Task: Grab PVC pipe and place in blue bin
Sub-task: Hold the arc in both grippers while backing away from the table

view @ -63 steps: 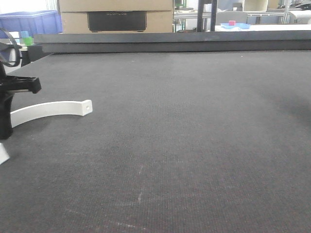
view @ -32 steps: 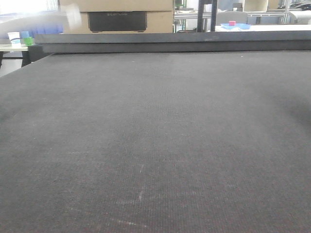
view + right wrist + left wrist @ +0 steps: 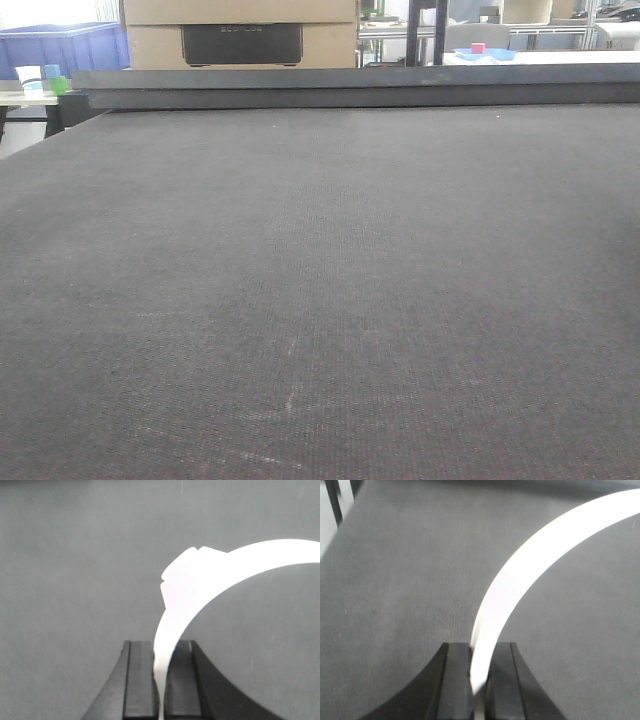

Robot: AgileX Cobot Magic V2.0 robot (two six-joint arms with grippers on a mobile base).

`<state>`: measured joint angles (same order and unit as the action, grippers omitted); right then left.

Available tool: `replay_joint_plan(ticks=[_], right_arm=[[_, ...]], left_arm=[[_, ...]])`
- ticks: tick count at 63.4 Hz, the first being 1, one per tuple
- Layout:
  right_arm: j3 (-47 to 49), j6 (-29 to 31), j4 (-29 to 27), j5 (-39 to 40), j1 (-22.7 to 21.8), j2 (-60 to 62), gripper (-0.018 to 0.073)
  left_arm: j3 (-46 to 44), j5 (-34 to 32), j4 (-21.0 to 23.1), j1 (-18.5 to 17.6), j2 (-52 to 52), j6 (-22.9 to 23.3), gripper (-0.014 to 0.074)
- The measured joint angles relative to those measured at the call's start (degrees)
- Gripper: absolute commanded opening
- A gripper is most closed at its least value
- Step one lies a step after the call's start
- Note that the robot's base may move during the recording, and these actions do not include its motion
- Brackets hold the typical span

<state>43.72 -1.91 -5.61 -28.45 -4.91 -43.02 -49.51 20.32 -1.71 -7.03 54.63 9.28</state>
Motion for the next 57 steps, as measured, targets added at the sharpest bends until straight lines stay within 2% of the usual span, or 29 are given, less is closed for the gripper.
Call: replay_joint_plan(ticks=[11, 27, 57], right_arm=[[-7.92, 0.0, 0.0, 6.65, 0.0, 13.19, -0.0169], [-8.9, 0.11, 0.0, 7.57, 0.0, 26.1, -0.0169], [-8.9, 0.21, 0.0, 7.78, 0.0, 28.19, -0.0169]], left_arm=[[6.87, -4.88, 0.0, 0.0, -8.01, 0.0, -0.0111], [7.91, -6.01, -0.12, 0.0, -16.69, 0.0, -0.0111], [7.91, -6.06, -0.12, 0.0, -18.63, 0.0, -0.0111]])
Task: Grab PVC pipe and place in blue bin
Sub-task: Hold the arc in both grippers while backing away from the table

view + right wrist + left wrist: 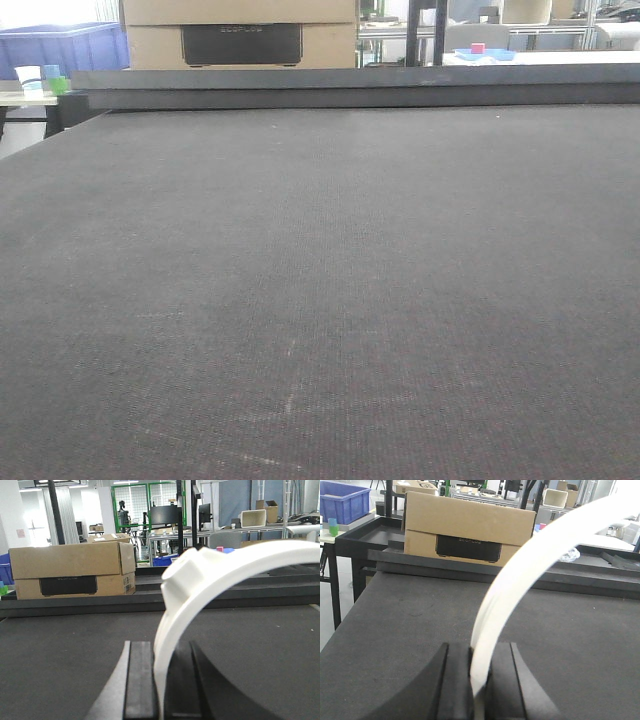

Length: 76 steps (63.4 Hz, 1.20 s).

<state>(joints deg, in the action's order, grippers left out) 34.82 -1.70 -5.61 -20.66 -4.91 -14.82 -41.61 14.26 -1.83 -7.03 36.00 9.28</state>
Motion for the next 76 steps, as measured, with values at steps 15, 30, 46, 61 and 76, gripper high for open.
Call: replay_joint_plan(ticks=[15, 30, 46, 61, 76], right_arm=[[0.0, 0.0, 0.0, 0.0, 0.0, 0.0, -0.0169], [0.0, 0.11, 0.0, 0.0, 0.0, 0.0, -0.0169], [0.0, 0.11, 0.0, 0.0, 0.0, 0.0, -0.0169], [0.0, 0.11, 0.0, 0.0, 0.0, 0.0, -0.0169], [0.0, 0.11, 0.0, 0.0, 0.0, 0.0, -0.0169]], left_arm=[[0.0, 0.0, 0.0, 0.0, 0.0, 0.0, -0.0111], [0.0, 0.0, 0.0, 0.0, 0.0, 0.0, -0.0111], [0.0, 0.0, 0.0, 0.0, 0.0, 0.0, -0.0111], [0.0, 0.0, 0.0, 0.0, 0.0, 0.0, -0.0111], [0.0, 0.0, 0.0, 0.0, 0.0, 0.0, -0.0111]])
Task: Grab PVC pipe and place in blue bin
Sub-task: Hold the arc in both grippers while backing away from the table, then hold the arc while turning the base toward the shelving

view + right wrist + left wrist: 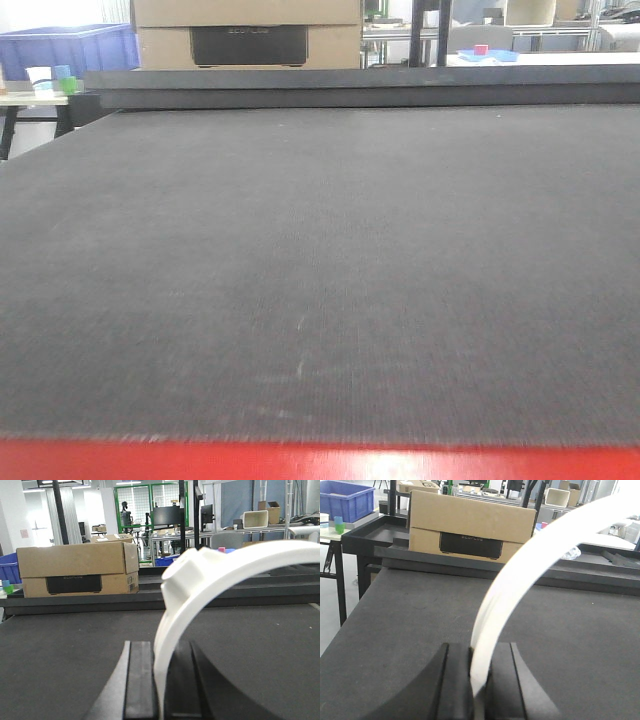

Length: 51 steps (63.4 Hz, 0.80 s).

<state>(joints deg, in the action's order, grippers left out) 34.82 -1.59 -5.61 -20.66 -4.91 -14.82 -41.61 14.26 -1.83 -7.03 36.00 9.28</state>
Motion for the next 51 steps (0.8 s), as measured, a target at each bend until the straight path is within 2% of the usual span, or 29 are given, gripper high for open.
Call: replay_joint_plan(ticks=[51], right_arm=[[0.0, 0.0, 0.0, 0.0, 0.0, 0.0, -0.0169]], left_arm=[[0.0, 0.0, -0.12, 0.0, -0.46, 0.0, -0.0111]])
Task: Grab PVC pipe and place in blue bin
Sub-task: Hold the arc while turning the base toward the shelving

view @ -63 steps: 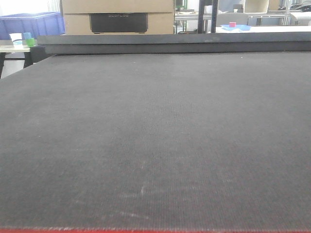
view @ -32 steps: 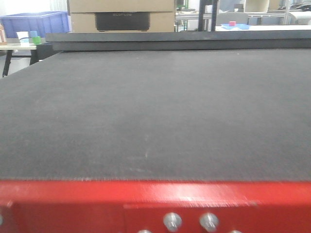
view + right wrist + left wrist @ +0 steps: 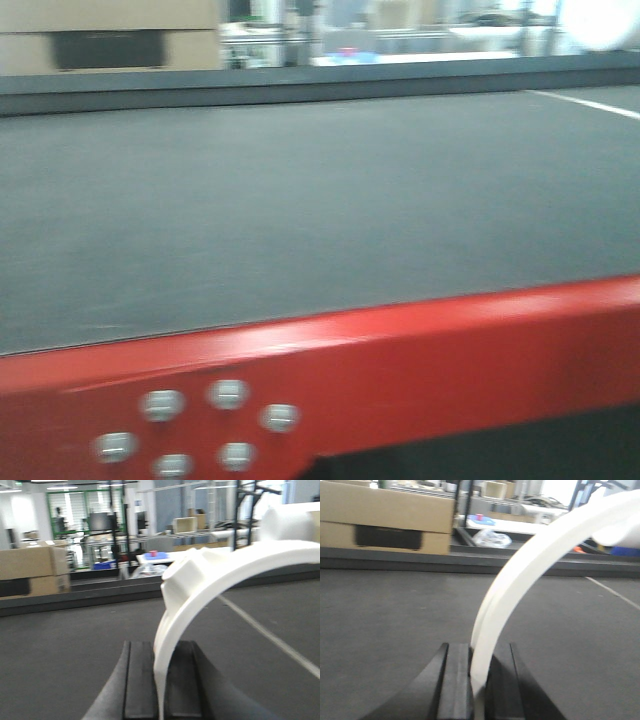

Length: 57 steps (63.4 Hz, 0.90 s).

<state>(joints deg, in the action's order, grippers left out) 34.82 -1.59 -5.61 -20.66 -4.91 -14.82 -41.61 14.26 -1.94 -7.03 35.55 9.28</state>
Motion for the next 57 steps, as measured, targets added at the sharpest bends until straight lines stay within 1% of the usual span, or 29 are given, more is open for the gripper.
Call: replay_joint_plan(ticks=[57], right_arm=[[0.0, 0.0, 0.0, 0.0, 0.0, 0.0, -0.0169]], left_arm=[[0.0, 0.0, 0.0, 0.0, -0.2, 0.0, -0.0111]])
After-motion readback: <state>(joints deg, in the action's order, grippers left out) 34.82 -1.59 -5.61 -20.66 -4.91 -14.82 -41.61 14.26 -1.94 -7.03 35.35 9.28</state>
